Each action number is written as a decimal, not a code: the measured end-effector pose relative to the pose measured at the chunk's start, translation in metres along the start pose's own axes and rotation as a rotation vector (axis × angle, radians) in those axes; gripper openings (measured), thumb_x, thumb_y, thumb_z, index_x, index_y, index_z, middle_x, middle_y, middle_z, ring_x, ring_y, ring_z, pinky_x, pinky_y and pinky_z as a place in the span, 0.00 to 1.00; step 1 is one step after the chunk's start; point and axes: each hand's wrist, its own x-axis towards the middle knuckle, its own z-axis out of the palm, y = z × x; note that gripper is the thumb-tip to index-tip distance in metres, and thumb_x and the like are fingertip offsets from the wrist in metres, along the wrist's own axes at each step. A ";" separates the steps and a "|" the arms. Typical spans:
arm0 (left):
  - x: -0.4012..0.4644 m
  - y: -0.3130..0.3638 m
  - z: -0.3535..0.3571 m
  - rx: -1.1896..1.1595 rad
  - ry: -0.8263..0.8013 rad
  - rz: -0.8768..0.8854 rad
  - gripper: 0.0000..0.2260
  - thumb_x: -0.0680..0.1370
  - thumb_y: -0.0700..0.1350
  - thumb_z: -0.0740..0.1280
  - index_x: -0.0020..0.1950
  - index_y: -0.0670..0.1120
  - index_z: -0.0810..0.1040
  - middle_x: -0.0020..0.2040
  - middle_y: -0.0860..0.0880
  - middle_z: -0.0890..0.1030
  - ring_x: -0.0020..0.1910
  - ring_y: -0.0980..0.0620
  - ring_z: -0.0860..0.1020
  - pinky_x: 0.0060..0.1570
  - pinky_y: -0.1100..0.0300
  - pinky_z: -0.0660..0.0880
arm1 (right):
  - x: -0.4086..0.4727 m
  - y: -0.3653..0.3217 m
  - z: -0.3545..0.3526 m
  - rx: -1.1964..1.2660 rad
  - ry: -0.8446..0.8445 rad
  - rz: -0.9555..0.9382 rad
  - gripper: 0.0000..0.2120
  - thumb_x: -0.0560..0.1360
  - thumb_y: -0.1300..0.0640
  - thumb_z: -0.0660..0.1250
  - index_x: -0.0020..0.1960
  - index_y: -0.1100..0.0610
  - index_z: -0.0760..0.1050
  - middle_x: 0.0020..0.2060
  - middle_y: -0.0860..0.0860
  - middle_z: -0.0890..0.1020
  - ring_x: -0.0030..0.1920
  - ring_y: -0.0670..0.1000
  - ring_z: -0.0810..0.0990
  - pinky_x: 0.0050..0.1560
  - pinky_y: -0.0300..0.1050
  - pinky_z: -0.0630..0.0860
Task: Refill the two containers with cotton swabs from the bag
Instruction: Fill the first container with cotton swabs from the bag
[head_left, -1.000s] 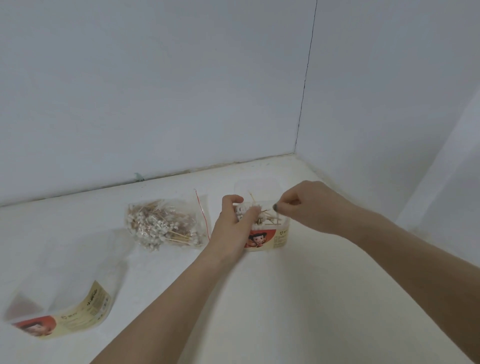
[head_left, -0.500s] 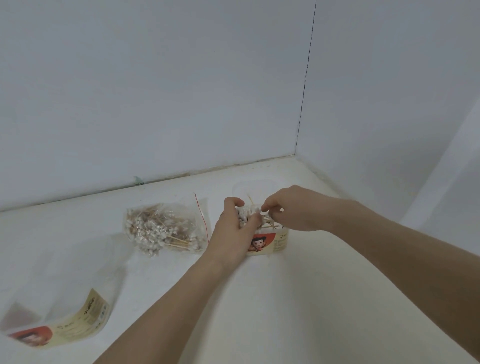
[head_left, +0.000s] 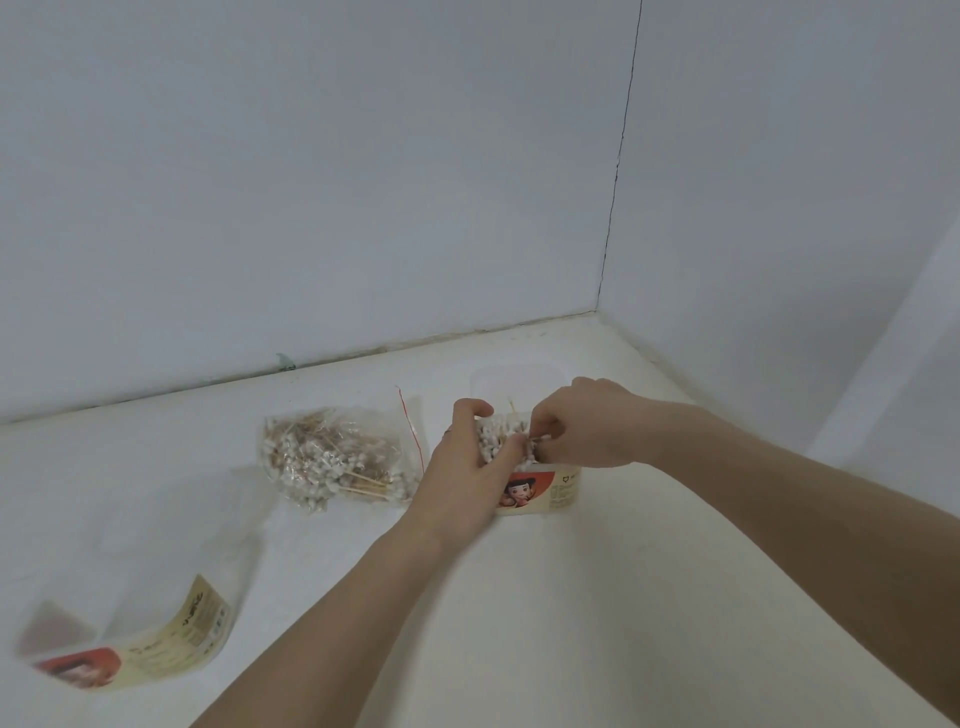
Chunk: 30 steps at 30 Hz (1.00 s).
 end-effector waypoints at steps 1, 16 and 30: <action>0.000 0.000 0.000 0.003 0.001 -0.001 0.15 0.81 0.57 0.64 0.63 0.56 0.63 0.43 0.49 0.75 0.41 0.52 0.79 0.40 0.58 0.70 | 0.002 0.001 0.001 0.000 -0.008 -0.003 0.13 0.78 0.44 0.63 0.60 0.43 0.78 0.48 0.44 0.76 0.53 0.52 0.72 0.51 0.43 0.68; -0.003 -0.002 -0.004 0.022 -0.020 -0.005 0.15 0.81 0.58 0.63 0.65 0.58 0.63 0.51 0.47 0.79 0.49 0.50 0.82 0.44 0.57 0.73 | -0.002 0.009 0.004 0.382 -0.053 -0.024 0.08 0.75 0.50 0.70 0.49 0.52 0.84 0.48 0.51 0.85 0.48 0.50 0.81 0.45 0.44 0.74; -0.006 0.002 -0.009 0.055 -0.028 0.021 0.15 0.81 0.56 0.64 0.64 0.56 0.64 0.52 0.51 0.82 0.50 0.55 0.82 0.54 0.51 0.78 | -0.008 0.018 -0.002 0.537 0.287 0.042 0.10 0.79 0.56 0.64 0.47 0.56 0.83 0.34 0.45 0.78 0.34 0.46 0.74 0.35 0.37 0.69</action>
